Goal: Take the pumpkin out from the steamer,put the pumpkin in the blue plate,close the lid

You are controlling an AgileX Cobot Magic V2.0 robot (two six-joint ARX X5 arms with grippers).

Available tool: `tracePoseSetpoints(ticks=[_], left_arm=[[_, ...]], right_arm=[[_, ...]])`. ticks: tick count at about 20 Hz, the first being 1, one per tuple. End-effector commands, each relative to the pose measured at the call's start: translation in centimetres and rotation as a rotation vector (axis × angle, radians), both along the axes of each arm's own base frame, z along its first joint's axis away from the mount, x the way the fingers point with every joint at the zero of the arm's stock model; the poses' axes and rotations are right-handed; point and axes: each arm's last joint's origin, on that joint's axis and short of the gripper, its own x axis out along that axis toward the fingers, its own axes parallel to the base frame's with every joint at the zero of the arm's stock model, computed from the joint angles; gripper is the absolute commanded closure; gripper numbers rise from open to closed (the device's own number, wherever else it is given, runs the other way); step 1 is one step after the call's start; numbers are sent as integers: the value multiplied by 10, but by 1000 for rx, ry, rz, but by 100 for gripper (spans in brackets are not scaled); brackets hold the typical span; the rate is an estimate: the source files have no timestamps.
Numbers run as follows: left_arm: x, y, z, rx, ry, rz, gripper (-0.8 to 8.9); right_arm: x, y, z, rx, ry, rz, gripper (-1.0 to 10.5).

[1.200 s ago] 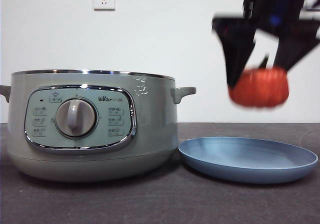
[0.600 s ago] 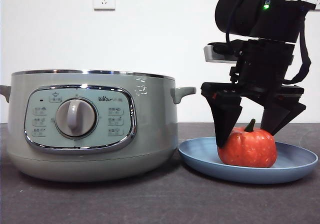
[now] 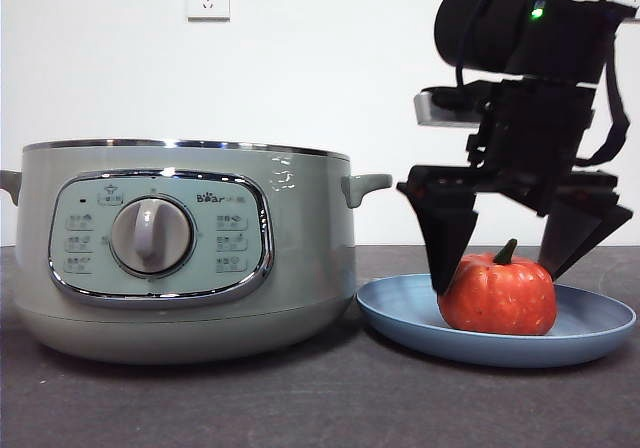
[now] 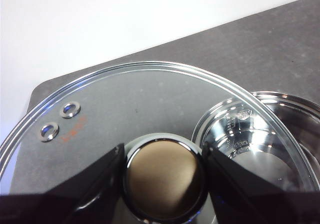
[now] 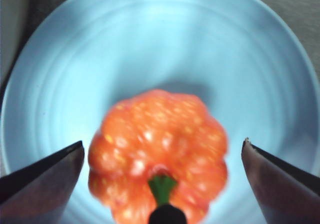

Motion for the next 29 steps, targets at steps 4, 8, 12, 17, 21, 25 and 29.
tracePoseSetpoints(ticks=[4,8,12,17,21,25,29], left_arm=[[22,-16,3,-50,10,-121,822],[52,-37,-5,-90,62,-245,822],[84,-57,-19,-105,120,-311,822],[122,-80,-45,-106,219,-365,822],[144,-93,-66,-121,291,-391,822],[158,-101,-82,-106,346,-384,822],[163,-104,-90,-99,375,-383,822]], right_arm=[[-24,-14,55,100,-168,-16,407],[-49,-29,97,185,-320,-18,410],[-73,-44,125,212,-450,-51,411],[-92,-57,141,223,-528,-78,411],[-96,-60,143,200,-545,-101,411],[-96,-61,142,196,-539,-101,411],[-96,-61,142,195,-540,-102,411]])
